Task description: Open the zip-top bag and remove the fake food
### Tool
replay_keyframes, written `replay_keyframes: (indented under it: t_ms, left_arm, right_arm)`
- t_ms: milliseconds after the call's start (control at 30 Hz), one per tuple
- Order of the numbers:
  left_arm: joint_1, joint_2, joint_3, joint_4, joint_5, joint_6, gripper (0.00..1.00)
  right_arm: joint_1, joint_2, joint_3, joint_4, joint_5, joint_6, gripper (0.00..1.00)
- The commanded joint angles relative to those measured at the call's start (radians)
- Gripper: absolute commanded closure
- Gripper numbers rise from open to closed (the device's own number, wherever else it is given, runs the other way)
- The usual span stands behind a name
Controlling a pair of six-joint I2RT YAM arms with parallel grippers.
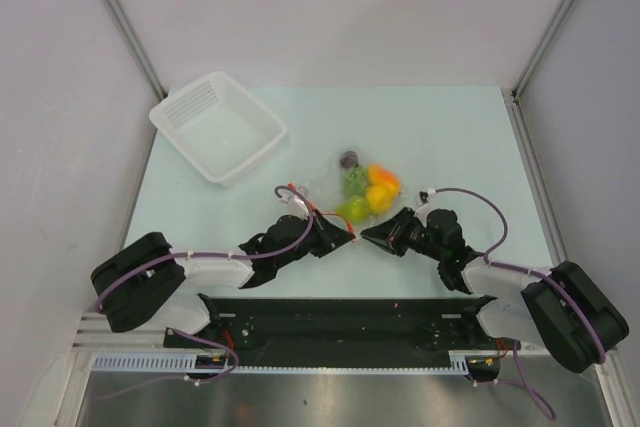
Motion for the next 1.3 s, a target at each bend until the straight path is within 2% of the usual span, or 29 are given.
replay_keyframes:
  t_ms: [0, 433, 633, 733, 767, 933, 1000, 1033, 1133, 1267]
  left_arm:
    - [-0.008, -0.022, -0.005, -0.001, -0.046, 0.032, 1.0]
    - [-0.088, 0.03, 0.004, 0.027, -0.078, 0.012, 0.97]
    - [-0.132, 0.044, -0.006, 0.022, -0.113, -0.007, 0.88]
    - [-0.134, 0.044, -0.036, 0.049, -0.118, -0.027, 0.77]
    - [-0.134, 0.043, -0.039, 0.039, -0.119, -0.029, 0.69]
    - [-0.134, 0.029, -0.042, 0.014, -0.124, -0.037, 0.6]
    - [-0.134, 0.005, -0.045, -0.009, -0.135, -0.03, 0.53]
    - [-0.134, -0.003, -0.046, -0.032, -0.139, -0.026, 0.52]
    - [-0.134, -0.014, -0.059, -0.036, -0.156, -0.03, 0.48]
    - [-0.134, 0.006, -0.054, -0.019, -0.141, -0.034, 0.5]
  right_arm:
    - [-0.002, 0.014, -0.012, 0.048, -0.004, -0.002, 0.74]
    - [0.03, 0.052, -0.058, 0.15, 0.037, 0.117, 0.64]
    - [0.056, 0.102, -0.073, 0.218, 0.049, 0.193, 0.64]
    - [0.07, 0.095, -0.084, 0.192, 0.077, 0.188, 0.63]
    - [0.07, 0.091, -0.085, 0.178, 0.083, 0.173, 0.63]
    - [0.076, 0.094, -0.096, 0.144, 0.1, 0.133, 0.63]
    - [0.082, 0.083, -0.121, 0.151, 0.11, 0.121, 0.61]
    - [0.084, 0.079, -0.121, 0.149, 0.111, 0.11, 0.56]
    - [0.089, 0.065, -0.102, 0.1, 0.13, 0.068, 0.52]
    - [0.105, 0.115, -0.096, 0.164, 0.134, 0.077, 0.55]
